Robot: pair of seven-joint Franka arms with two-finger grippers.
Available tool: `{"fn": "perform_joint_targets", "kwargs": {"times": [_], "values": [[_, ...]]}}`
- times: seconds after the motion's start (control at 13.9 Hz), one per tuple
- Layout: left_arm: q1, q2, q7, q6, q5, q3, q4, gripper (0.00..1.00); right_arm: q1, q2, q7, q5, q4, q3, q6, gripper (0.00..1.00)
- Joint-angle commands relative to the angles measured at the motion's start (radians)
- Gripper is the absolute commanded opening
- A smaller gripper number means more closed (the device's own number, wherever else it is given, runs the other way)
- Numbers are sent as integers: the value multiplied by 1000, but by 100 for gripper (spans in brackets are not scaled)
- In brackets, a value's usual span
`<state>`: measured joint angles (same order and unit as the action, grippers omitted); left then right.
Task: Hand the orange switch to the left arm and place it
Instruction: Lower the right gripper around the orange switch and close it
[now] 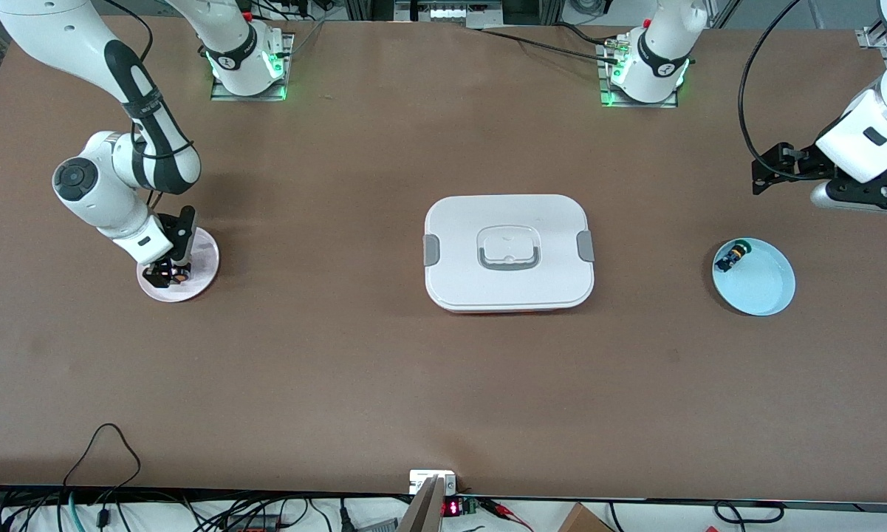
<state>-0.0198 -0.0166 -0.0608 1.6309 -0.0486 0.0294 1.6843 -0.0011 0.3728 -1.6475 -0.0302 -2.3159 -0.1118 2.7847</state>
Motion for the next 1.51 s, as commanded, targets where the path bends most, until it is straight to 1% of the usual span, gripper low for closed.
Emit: {"fn": "perform_joint_targets", "kwargs": {"times": [0.0,0.29,1.29,1.43], "values": [[-6,-2,7,0,12,-5,-3,100,-17,2,-18,-11,-10,11,32,100],[-6,-2,7,0,12,-5,-3,100,-31,17,-26,-11,-11,11,44,100],[-5,-2,4,-2,12,-5,-3,100,-30,17,-29,-11,-11,14,47,100],[-5,-2,4,-6,12,-5,-3,100,-31,18,-31,-11,-11,27,47,100]]}}
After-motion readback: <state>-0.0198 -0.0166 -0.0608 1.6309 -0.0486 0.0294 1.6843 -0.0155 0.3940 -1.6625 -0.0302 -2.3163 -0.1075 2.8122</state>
